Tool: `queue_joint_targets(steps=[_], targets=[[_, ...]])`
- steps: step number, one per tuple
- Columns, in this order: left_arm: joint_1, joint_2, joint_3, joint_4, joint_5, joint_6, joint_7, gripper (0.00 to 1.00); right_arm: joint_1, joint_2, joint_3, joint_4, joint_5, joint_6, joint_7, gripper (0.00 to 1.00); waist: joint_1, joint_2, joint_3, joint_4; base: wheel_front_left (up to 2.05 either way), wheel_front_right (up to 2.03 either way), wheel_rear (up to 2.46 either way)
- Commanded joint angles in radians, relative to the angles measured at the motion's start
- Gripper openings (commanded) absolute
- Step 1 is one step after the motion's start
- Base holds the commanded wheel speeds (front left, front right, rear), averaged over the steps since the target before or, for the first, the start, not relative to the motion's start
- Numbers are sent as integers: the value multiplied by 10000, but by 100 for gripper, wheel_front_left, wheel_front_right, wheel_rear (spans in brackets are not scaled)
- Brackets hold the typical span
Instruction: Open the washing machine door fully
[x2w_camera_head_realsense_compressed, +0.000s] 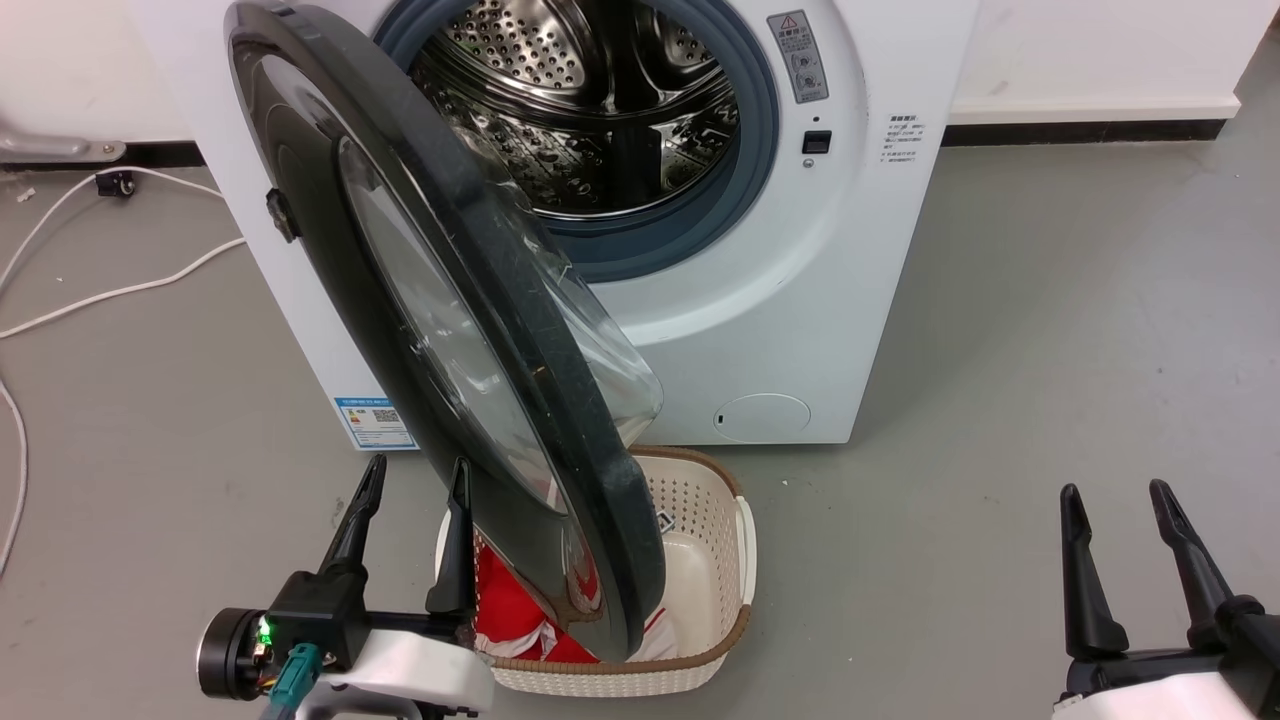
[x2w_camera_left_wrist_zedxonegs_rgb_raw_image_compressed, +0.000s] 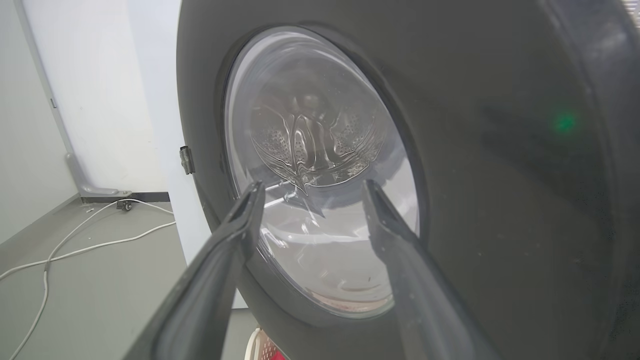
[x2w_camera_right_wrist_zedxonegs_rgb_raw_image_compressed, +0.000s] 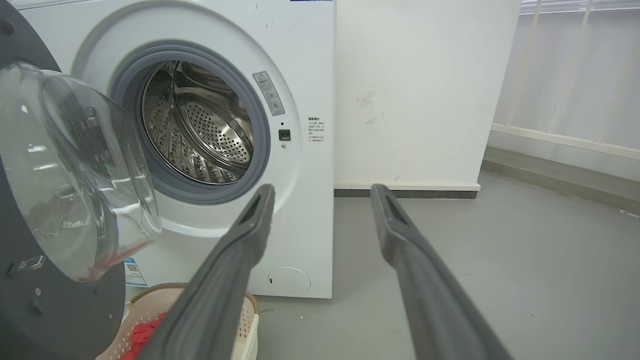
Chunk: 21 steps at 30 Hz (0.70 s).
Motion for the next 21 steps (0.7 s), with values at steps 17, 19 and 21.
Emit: queue_joint_targets(steps=[17, 19, 21], targets=[[-49, -2, 47, 99, 25, -56, -26, 0, 50, 37, 29, 86, 336, -6, -101, 100, 0, 0, -13, -61, 0, 0, 0], [-121, -2, 59, 29, -8, -69, -26, 0, 74, 37, 42, 103, 349, -6, -114, 100, 0, 0, -12, -56, 0, 0, 0], [-213, -2, 99, -168, -112, -98, -26, 0, 103, 37, 48, 121, 373, -6, -117, 100, 0, 0, -17, -53, 0, 0, 0]])
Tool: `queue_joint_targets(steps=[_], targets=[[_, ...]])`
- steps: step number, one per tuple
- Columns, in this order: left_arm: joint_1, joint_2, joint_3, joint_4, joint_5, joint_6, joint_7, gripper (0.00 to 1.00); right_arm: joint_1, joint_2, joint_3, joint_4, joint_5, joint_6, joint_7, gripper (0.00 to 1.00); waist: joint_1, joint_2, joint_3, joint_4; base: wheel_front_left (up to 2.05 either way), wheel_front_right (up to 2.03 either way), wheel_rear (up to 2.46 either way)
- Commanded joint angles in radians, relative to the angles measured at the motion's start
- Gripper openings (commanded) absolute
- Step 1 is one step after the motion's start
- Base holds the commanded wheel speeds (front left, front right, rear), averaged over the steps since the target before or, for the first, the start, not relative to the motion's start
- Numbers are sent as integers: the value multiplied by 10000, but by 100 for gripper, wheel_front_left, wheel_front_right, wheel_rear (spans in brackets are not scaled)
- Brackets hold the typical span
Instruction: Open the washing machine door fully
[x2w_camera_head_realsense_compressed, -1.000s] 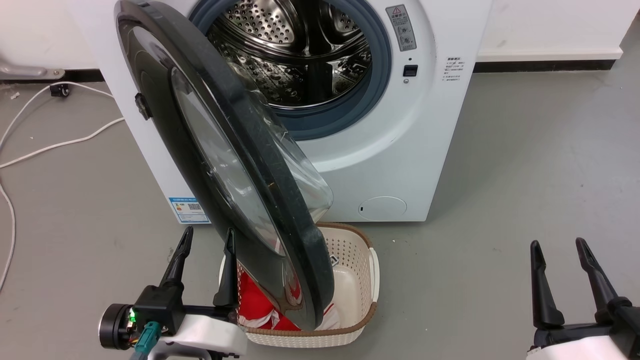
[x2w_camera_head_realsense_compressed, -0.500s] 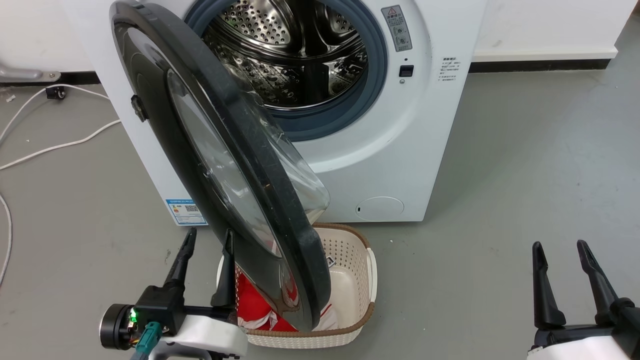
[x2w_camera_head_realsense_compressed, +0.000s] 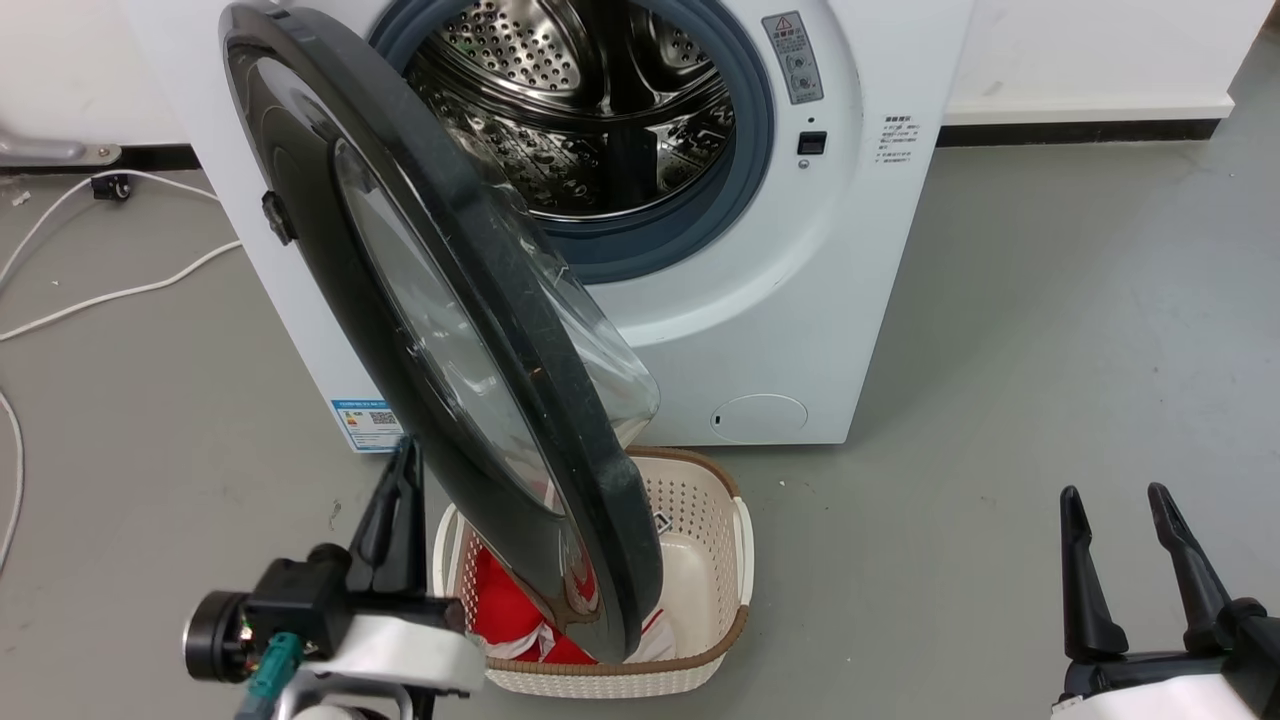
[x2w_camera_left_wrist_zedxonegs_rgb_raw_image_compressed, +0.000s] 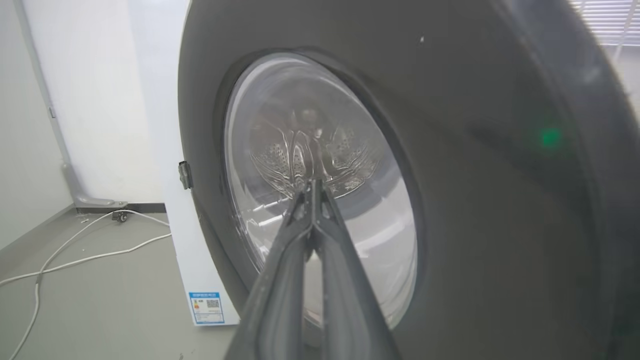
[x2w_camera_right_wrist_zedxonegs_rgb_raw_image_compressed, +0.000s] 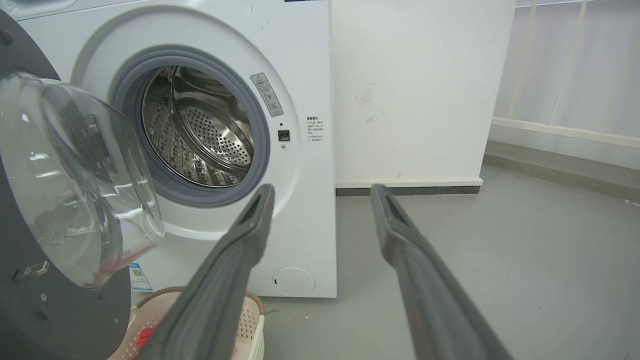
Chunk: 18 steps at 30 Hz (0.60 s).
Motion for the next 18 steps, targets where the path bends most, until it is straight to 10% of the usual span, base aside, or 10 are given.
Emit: queue_joint_targets(steps=[1, 18], targets=[[-161, -2, 47, -194, -51, -8, -26, 0, 111, 38, 16, 34, 69, -6, -41, 100, 0, 0, -5, 2, 0, 0, 0], [-793, -2, 239, -4409, 395, 101, -25, 0, 45, 35, -49, 95, 62, -6, -56, 100, 0, 0, -14, 20, 0, 0, 0]])
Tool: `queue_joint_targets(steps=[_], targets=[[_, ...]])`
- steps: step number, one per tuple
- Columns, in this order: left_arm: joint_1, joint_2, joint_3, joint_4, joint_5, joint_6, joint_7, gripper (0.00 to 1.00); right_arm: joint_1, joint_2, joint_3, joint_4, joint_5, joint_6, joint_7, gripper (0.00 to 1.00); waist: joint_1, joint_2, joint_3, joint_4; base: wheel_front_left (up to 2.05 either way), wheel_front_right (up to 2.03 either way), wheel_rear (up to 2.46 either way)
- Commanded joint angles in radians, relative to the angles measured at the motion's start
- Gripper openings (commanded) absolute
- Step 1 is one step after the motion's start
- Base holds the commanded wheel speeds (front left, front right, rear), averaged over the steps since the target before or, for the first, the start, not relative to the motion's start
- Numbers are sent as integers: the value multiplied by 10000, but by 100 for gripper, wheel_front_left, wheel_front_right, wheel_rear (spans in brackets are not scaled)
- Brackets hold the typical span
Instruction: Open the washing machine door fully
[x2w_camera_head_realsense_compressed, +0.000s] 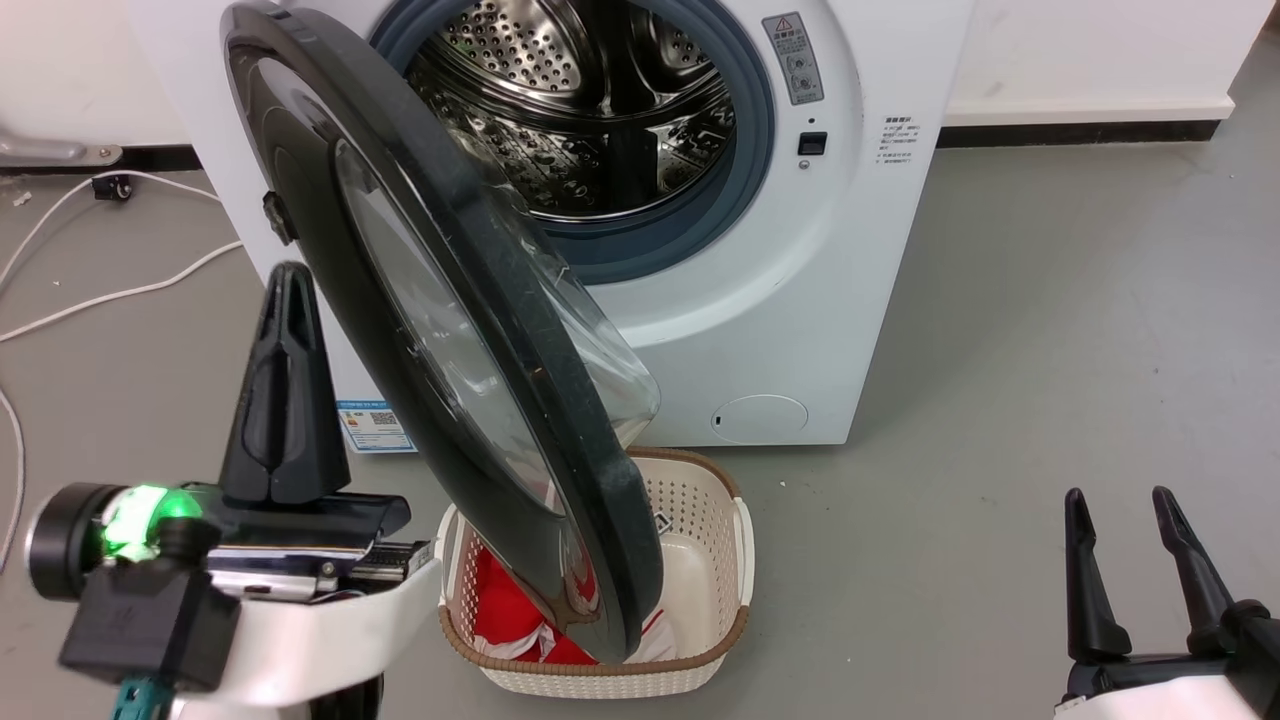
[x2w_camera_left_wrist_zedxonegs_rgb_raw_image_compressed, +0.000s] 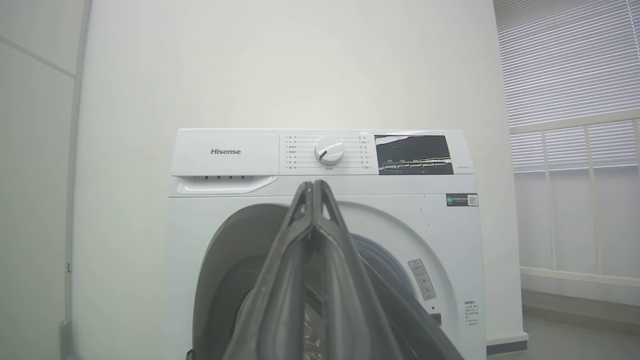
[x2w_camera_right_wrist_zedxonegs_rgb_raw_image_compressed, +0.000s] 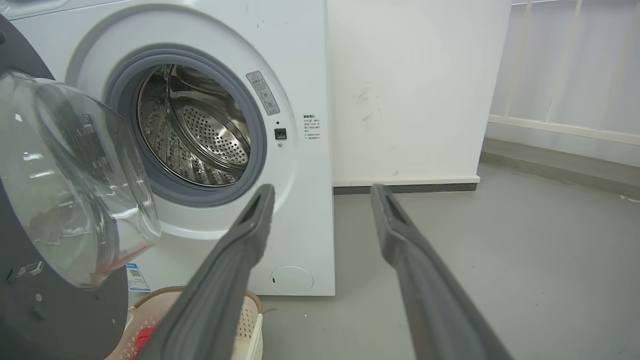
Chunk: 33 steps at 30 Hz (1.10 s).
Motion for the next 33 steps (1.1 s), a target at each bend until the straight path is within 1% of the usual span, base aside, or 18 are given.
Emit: queue_joint_targets(steps=[1, 4, 7, 11, 16, 21, 26, 29, 33], targets=[[-134, -3, -57, -303, 109, -19, -23, 0, 25, 31, -12, 32, 13, -6, -46, 100, 0, -1, -4, 2, 0, 0, 0], [-160, -3, -272, -969, 209, -124, -23, 0, 13, 31, -21, 51, 36, -6, -36, 100, 0, -1, -20, -11, 0, 0, 0], [-155, -3, -705, -1399, 270, -272, -23, 0, 0, 31, -23, 60, 50, -6, -14, 100, 0, -1, -46, -41, 0, 0, 0], [-31, -2, -1558, -1785, 188, -528, -17, 0, 15, 31, -25, 33, 4, -6, 33, 100, 0, -1, -64, -84, 0, 0, 0], [204, 77, -2551, -2015, -51, -756, 348, 0, 89, 31, -77, -5, -7, -6, 80, 100, 0, -1, -44, -55, 0, 0, 0], [659, 176, -3748, -1855, -534, -887, 879, 0, 111, 32, -51, 34, -21, -6, 91, 100, 0, -1, -22, 11, 0, 0, 0], [1386, 333, -4852, -1386, -1001, -946, 1354, 0, 84, 30, -23, 59, -22, -6, 117, 100, 0, -1, 4, 87, 0, 0, 0], [1894, 475, -5142, -930, -1172, -930, 1579, 0, 60, 30, 0, 41, -45, -6, 141, 100, 0, -1, 45, 129, 0, 0, 0], [2376, 638, -5210, -133, -1376, -876, 1776, 0, -56, 30, 24, 22, -64, -6, 148, 100, 0, -1, 170, 161, 0, 0, 0]])
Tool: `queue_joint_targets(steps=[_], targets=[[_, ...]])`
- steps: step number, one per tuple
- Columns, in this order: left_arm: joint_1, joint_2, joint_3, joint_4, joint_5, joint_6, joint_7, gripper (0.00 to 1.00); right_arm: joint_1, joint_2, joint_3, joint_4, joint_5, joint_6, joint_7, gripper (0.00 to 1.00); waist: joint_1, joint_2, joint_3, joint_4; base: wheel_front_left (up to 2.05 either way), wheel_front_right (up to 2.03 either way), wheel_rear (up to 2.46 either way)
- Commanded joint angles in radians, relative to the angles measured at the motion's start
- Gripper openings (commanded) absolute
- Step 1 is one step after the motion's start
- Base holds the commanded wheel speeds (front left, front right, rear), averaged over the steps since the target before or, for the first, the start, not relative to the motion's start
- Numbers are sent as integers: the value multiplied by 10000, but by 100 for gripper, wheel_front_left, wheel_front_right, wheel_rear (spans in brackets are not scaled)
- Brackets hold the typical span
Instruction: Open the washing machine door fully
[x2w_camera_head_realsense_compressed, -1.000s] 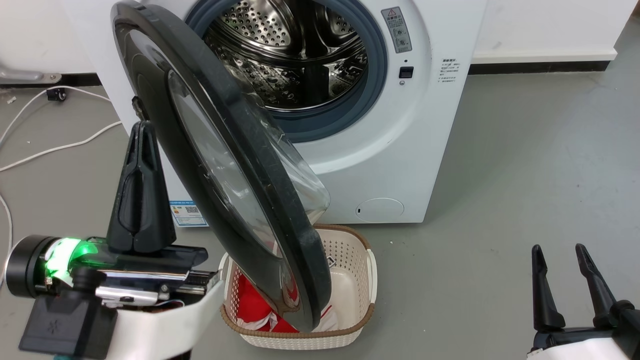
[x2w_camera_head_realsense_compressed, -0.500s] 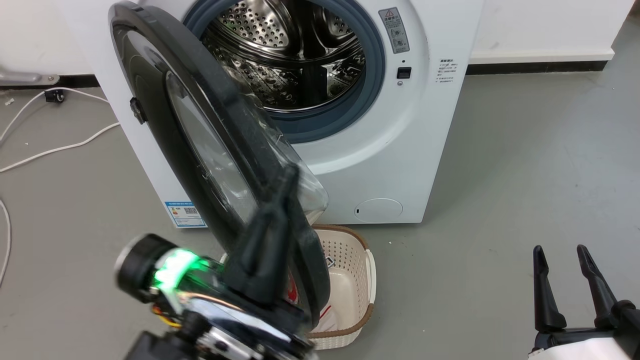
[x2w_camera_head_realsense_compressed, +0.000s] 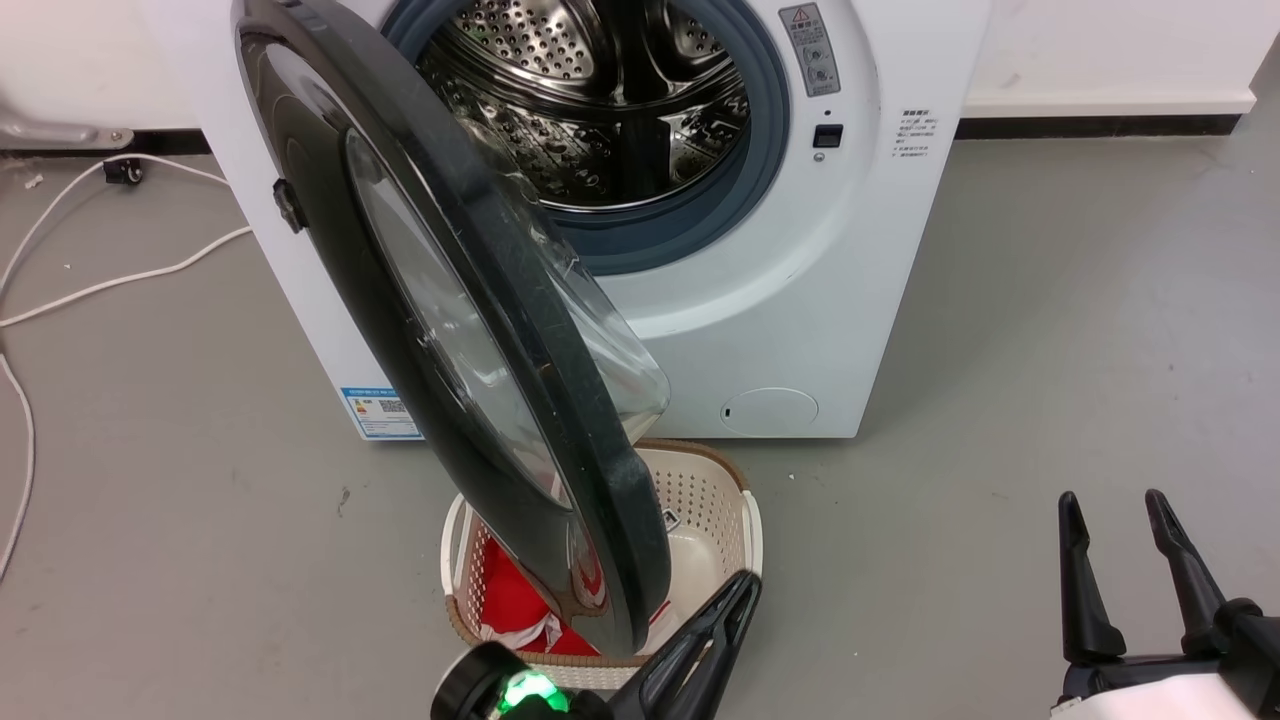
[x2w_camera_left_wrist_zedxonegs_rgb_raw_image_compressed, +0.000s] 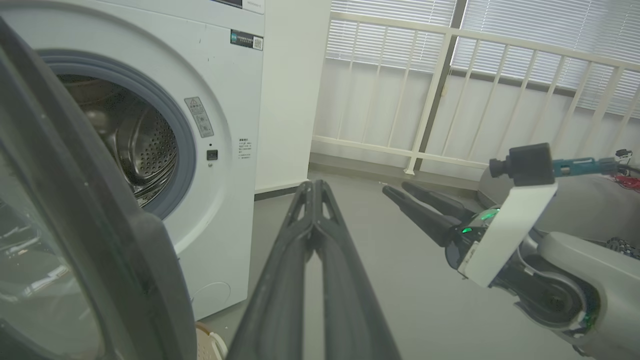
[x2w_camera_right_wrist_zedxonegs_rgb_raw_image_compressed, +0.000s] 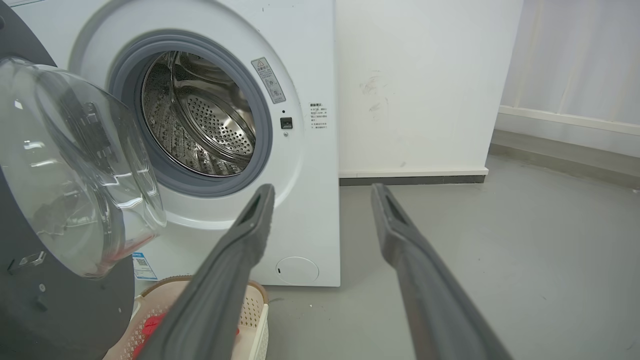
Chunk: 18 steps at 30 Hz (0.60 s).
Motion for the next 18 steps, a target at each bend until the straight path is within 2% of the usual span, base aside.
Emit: queue_joint_targets(steps=[1, 6, 18], targets=[[186, 76, 30, 352, -87, 37, 40, 0, -101, 28, 35, -20, -59, -4, -2, 100, 0, 0, 73, 5, 0, 0, 0], [88, 122, 6, 1443, 64, 125, -71, 0, -269, 28, 120, 42, -20, -4, 11, 100, 0, 0, 225, -31, 0, 0, 0], [-1159, -217, 685, 3143, 138, 797, -793, 0, -397, 28, 122, 95, -62, -4, 69, 100, 0, 0, 480, -239, 0, 0, 0]])
